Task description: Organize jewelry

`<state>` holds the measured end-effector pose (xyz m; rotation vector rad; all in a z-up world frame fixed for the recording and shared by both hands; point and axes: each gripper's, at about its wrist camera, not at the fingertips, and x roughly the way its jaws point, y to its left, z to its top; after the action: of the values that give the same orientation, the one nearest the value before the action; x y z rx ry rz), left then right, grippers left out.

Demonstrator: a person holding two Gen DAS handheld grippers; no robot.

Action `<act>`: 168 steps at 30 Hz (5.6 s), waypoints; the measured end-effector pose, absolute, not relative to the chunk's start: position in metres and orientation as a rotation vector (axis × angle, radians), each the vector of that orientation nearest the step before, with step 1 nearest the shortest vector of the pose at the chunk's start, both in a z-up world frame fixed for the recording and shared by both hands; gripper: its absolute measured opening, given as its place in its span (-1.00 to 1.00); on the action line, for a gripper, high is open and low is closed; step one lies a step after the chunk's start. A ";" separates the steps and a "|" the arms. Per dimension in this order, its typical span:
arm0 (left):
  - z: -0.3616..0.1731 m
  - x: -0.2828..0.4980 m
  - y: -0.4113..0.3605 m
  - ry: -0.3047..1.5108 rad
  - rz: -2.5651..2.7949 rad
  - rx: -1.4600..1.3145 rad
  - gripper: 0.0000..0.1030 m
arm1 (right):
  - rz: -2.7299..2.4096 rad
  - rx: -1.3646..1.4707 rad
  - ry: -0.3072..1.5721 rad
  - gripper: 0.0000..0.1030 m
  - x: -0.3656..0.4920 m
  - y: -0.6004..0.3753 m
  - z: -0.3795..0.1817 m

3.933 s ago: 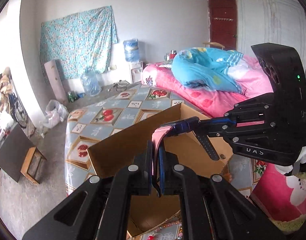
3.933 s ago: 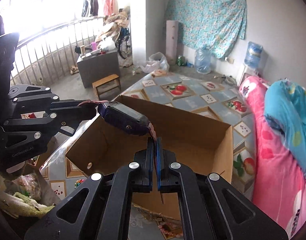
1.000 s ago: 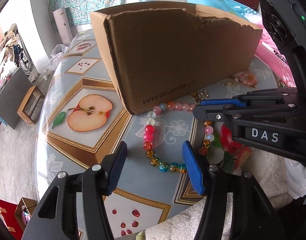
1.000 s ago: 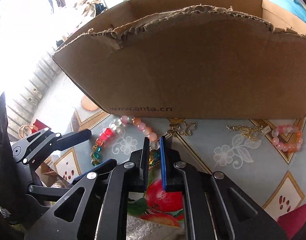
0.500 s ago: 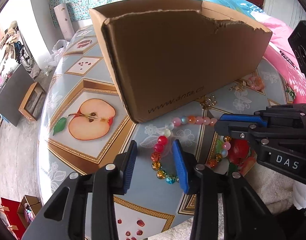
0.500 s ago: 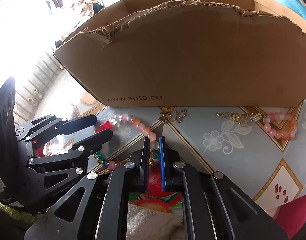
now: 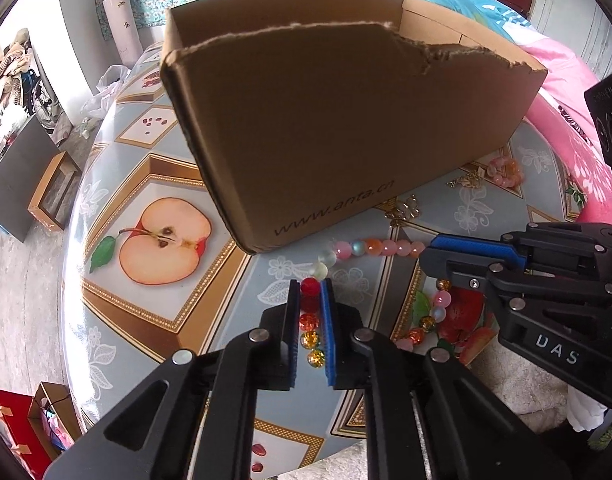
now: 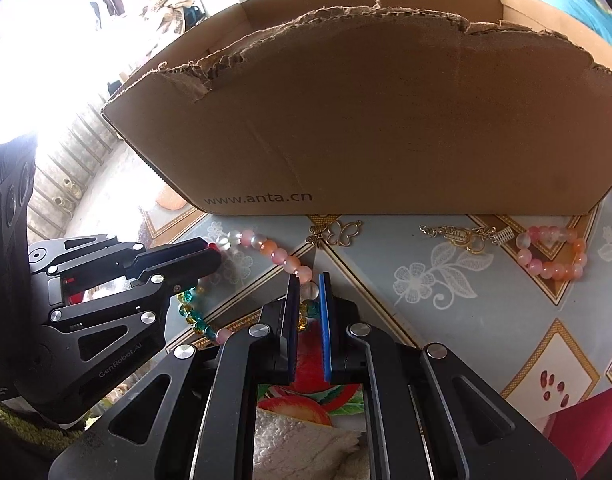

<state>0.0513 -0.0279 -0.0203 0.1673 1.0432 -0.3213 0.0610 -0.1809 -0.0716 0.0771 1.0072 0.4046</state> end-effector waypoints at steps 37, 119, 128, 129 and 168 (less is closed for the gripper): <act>-0.017 0.062 -0.065 1.059 -0.268 0.202 -0.81 | 0.433 0.134 1.000 -0.85 0.062 -0.191 -0.069; 0.146 0.105 -0.056 0.647 -0.412 0.122 -0.81 | 0.577 0.211 0.757 -0.86 0.139 -0.248 0.079; 0.086 0.152 -0.050 0.855 -0.350 0.122 -0.81 | 0.589 0.167 0.990 -0.81 0.184 -0.216 0.031; 0.081 0.155 -0.050 0.874 -0.337 0.130 -0.81 | 0.589 0.150 1.008 -0.80 0.184 -0.213 0.026; 0.106 0.051 -0.035 0.672 -0.021 0.004 0.28 | 0.601 0.243 0.684 -0.07 0.049 -0.292 0.049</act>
<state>0.0514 -0.0345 0.1063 0.0041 0.6720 -0.0210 0.0494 -0.2915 0.0492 0.2429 0.6837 0.6007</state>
